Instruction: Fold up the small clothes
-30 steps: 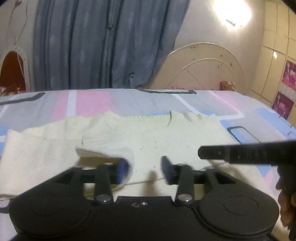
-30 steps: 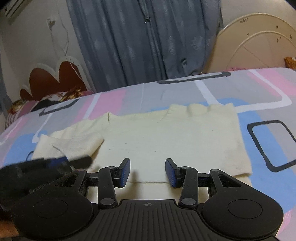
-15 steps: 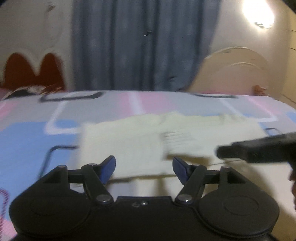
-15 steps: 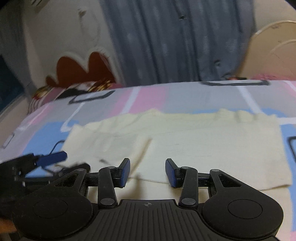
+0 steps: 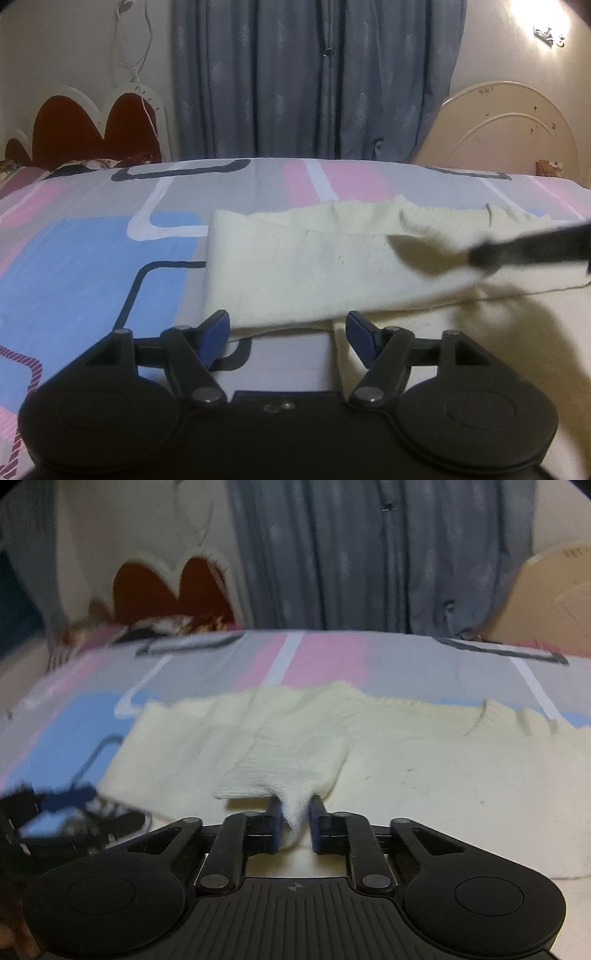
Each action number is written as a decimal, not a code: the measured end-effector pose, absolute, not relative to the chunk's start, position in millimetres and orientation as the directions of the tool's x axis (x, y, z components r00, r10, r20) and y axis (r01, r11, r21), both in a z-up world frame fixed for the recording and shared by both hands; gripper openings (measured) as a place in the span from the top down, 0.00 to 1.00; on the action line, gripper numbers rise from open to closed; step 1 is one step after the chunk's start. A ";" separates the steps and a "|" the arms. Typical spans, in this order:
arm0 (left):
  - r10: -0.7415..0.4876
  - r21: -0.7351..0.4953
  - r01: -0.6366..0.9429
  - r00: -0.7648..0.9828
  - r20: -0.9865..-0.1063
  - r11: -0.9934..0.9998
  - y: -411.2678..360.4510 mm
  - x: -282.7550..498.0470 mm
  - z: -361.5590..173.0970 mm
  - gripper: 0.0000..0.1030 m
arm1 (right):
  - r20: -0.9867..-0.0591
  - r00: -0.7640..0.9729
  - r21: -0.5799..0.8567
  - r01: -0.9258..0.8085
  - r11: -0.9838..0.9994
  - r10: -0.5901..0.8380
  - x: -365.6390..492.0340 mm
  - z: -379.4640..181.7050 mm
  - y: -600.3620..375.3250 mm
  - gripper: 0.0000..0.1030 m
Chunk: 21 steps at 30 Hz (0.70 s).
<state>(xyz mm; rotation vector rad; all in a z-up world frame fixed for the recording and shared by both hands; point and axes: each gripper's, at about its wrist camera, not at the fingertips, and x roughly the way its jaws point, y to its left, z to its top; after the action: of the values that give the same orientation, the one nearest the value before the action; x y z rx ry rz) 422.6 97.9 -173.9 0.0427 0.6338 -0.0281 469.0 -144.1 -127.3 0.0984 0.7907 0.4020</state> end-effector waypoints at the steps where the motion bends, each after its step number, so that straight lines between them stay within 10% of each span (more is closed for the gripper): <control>1: -0.015 0.033 0.043 0.806 -0.592 0.999 95.8 423.1 -174.6 0.32 | -0.657 0.646 0.246 -0.302 0.921 0.387 469.0 -123.4 -151.4 0.95; 13: -0.014 0.040 0.045 0.816 -0.578 0.998 74.1 436.1 -180.5 0.30 | -0.641 0.718 0.318 -0.074 0.945 0.272 468.3 -109.6 -261.1 0.95; 21: -0.023 0.000 0.028 0.823 -0.567 1.000 71.8 447.8 -187.8 0.72 | -0.686 0.690 0.358 0.045 0.933 0.229 460.8 -128.6 -312.0 0.95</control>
<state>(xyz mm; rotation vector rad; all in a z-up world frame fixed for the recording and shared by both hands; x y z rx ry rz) 447.8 71.8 -187.8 0.0090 0.6031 -0.0272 460.8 -312.0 -128.6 0.3640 0.8069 0.1055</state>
